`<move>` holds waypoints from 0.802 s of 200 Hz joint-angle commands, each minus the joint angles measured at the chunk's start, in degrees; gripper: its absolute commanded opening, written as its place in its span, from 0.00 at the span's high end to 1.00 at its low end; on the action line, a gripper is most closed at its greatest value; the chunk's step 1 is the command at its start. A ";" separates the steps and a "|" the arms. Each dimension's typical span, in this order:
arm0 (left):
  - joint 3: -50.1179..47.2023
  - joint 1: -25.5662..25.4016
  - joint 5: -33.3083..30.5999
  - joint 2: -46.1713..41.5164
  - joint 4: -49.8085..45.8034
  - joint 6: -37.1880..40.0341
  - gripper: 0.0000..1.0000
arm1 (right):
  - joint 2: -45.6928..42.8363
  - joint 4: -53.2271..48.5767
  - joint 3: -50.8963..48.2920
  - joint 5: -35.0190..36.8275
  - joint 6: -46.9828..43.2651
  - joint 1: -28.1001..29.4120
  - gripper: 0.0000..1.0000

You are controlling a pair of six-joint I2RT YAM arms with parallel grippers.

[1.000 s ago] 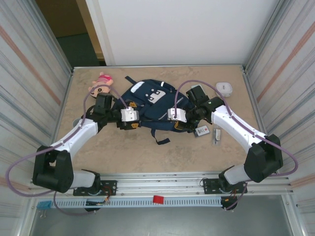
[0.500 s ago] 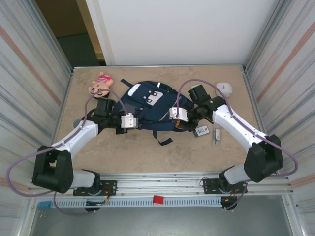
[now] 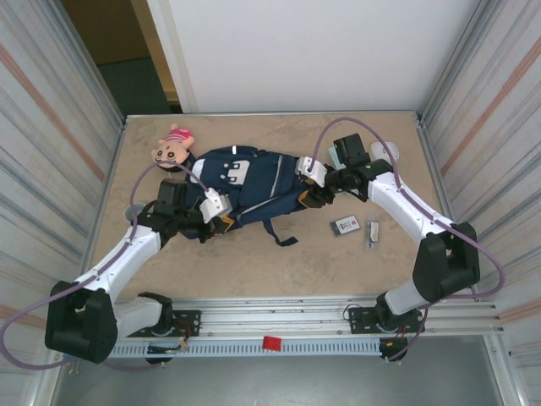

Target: Pack the student bag

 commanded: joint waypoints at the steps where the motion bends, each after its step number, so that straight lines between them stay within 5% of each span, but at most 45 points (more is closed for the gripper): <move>1: 3.15 -0.41 4.75 1.62 1.35 -10.96 1.00 | -6.00 1.04 2.37 3.71 13.36 -0.09 0.43; 31: 7.18 -0.39 6.00 6.02 -2.86 -14.72 1.00 | -12.84 -2.32 2.33 13.34 28.87 4.55 0.43; 66: 7.73 -0.37 8.22 7.67 -2.54 -16.85 1.00 | -15.99 -8.28 2.67 28.85 46.78 19.62 0.47; 103: 8.16 -0.35 9.91 8.16 -2.53 -17.25 1.00 | -11.89 -3.95 0.54 32.59 75.37 29.81 0.57; 160: 8.46 -0.34 11.54 8.36 -2.13 -18.31 1.00 | 0.18 3.12 3.92 39.12 86.13 38.76 0.58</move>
